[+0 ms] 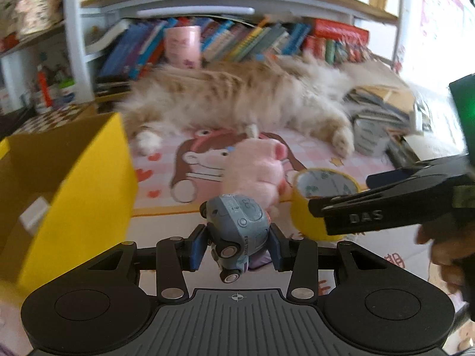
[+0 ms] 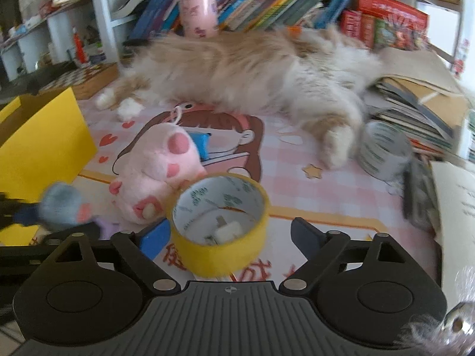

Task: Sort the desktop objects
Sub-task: 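Grasp the small grey robot toy with the left gripper while the right gripper grasps the yellow tape roll, then lift the grey toy and tape roll and carry both toward the yellow box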

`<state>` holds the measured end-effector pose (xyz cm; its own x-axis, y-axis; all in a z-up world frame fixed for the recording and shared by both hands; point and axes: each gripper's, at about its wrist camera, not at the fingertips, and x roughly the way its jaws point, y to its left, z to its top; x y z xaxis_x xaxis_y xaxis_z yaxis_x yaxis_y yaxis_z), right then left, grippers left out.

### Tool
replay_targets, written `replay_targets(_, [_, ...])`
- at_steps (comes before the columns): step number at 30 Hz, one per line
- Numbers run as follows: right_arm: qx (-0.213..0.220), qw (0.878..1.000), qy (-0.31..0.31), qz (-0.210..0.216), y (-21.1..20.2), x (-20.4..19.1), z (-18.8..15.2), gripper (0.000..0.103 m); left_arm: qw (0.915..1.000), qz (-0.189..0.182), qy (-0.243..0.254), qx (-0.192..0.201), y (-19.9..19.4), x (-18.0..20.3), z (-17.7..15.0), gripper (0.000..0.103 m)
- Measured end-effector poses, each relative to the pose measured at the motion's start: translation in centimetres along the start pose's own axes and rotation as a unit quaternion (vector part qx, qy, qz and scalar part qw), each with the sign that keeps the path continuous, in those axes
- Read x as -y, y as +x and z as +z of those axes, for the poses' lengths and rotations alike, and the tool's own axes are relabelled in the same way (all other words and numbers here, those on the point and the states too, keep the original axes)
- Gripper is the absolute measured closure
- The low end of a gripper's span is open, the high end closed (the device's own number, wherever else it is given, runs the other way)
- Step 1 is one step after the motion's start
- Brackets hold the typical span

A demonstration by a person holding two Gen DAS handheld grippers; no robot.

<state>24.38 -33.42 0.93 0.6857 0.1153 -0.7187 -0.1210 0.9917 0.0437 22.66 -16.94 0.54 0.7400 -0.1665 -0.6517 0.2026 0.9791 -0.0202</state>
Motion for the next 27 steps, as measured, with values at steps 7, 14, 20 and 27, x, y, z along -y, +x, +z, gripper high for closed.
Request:
replay_targets(7, [-0.034, 0.998, -0.043, -0.002, 2.7, -1.0, 0.5, 0.014, 0.9992, 0.021, -0.033, 0.008, -1.7, -1.6, -0.1, 0.061])
replay_targets(14, [-0.029, 0.998, -0.059, 0.001, 3.2, -1.0, 0.7, 0.019, 0.9989, 0.026, -0.037, 0.012, -2.6, -1.9, -0.2, 0.061])
replay_targets(20, [0.008, 0.999, -0.042, -0.004, 1.0, -0.7, 1.2, 0.019, 0.9989, 0.014, -0.032, 0.031, -3.5, -1.6, 0.4, 0.061])
replay_targets(27, [0.038, 0.999, 0.007, -0.004, -2.8, -0.7, 1.3, 0.019, 0.9980, -0.011, -0.019, 0.059, -5.0, -1.1, 1.1, 0.061])
